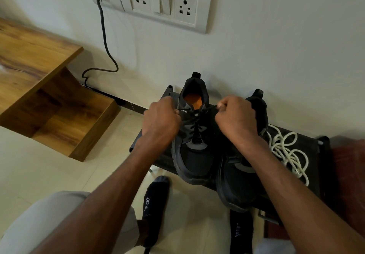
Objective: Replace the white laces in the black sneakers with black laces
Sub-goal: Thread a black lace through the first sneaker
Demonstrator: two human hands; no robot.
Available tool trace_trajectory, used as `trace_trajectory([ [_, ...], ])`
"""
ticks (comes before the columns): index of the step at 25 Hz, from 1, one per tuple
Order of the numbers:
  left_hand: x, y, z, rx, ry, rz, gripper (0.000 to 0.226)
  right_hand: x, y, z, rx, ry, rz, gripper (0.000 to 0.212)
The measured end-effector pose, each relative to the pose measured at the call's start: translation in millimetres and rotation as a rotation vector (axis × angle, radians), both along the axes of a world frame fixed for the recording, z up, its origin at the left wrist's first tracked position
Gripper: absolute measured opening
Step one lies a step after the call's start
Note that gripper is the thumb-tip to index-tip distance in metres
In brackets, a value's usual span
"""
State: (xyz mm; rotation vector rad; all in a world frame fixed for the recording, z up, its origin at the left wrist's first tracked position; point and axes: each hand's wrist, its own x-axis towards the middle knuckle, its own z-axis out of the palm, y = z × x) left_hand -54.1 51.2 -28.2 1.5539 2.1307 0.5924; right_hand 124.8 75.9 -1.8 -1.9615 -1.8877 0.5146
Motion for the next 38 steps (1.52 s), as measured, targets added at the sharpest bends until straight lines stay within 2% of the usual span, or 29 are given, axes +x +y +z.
trace_trajectory([
  [3,-7.4,0.7,7.5,0.004,0.056,0.101,0.007,2.0,0.7,4.2,0.035,-0.03,-0.086,0.019],
  [6,-9.5,-0.3,16.1,-0.017,0.04,0.116,0.018,-0.5,1.8,4.5,-0.02,-0.022,-0.041,0.018],
  [9,-15.3,0.2,30.7,-0.076,-0.211,0.113,0.038,6.5,6.9,9.4,-0.215,0.126,-0.012,0.032],
  [12,-10.3,-4.6,51.1,-0.062,-0.544,0.051,0.041,8.8,0.6,29.1,-0.465,0.485,0.099,0.036],
  [15,0.7,-10.4,81.0,0.04,-0.762,-0.054,0.042,8.8,-7.0,54.7,-0.372,0.772,0.18,0.033],
  [18,5.3,-19.2,112.8,0.104,-0.916,-0.112,0.036,10.1,-16.0,86.0,-0.245,0.898,0.189,0.031],
  [22,6.9,-33.6,157.8,0.167,-0.909,-0.159,0.036,6.2,-32.9,142.8,-0.135,0.874,0.21,0.03],
  [26,12.7,-30.0,222.1,0.223,-0.797,-0.121,0.033,7.0,-39.5,204.7,-0.095,0.828,0.195,0.03],
  [29,19.5,-26.7,266.1,0.267,-0.77,-0.08,0.027,5.6,-43.6,242.7,-0.067,0.87,0.156,0.028],
  [31,22.5,-26.0,287.6,0.287,-0.81,-0.045,0.023,2.8,-46.2,262.8,-0.058,0.914,0.13,0.025],
  [34,25.1,-30.2,312.8,0.309,-0.913,-0.082,0.029,-1.3,-53.5,285.5,-0.06,0.942,0.163,0.028],
  [36,23.6,-31.5,322.2,0.352,-0.887,-0.13,0.034,-3.1,-56.4,296.3,-0.047,0.944,0.165,0.033],
  [38,19.8,-36.4,327.2,0.404,-0.794,-0.158,0.025,-3.5,-58.2,302.3,-0.033,0.954,0.148,0.034],
])
